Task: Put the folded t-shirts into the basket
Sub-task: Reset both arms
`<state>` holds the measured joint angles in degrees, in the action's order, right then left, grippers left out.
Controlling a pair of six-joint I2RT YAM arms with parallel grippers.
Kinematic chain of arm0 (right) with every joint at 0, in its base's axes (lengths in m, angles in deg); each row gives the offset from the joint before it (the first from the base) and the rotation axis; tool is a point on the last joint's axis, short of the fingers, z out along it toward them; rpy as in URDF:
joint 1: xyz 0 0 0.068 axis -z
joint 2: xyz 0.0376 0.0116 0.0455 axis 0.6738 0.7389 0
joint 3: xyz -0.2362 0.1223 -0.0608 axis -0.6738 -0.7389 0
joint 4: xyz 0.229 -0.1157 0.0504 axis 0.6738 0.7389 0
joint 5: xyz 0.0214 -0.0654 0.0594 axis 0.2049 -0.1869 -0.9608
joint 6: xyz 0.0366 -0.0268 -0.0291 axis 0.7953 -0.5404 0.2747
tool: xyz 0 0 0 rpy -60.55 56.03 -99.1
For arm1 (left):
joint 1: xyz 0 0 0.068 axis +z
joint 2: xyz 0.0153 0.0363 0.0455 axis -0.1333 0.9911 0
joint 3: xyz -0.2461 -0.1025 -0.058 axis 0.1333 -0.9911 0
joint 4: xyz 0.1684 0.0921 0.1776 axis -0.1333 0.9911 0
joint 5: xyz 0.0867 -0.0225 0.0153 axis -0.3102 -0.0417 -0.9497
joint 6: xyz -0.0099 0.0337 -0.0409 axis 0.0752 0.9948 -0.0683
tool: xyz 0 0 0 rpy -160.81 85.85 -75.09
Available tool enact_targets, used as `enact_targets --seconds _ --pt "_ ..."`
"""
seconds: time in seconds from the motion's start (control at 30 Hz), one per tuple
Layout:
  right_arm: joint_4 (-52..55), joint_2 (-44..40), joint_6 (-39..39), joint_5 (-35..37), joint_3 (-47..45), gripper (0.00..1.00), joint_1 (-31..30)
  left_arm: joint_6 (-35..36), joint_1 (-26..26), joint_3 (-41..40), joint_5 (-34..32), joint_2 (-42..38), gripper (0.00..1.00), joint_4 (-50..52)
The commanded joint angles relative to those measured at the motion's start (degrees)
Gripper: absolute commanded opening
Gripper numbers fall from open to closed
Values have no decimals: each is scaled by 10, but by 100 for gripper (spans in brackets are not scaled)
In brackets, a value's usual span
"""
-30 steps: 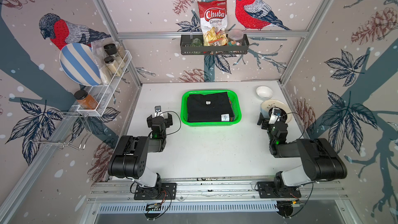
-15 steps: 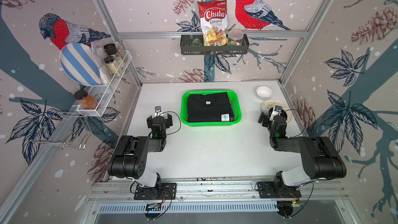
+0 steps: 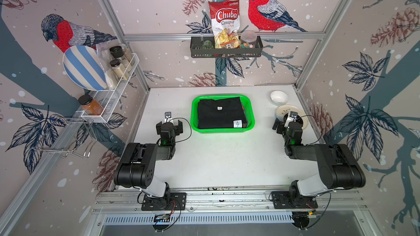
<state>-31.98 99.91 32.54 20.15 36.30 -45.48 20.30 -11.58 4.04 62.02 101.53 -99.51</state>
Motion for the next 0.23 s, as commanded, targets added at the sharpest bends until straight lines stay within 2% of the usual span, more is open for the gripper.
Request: enact_targets --seconds 0.0,0.2 --pt "0 -2 2 6 3 100 -1 1 -1 3 0 0 98 -3" --pt "0 -2 3 5 3 100 -1 1 -1 1 -1 -1 98 -7"
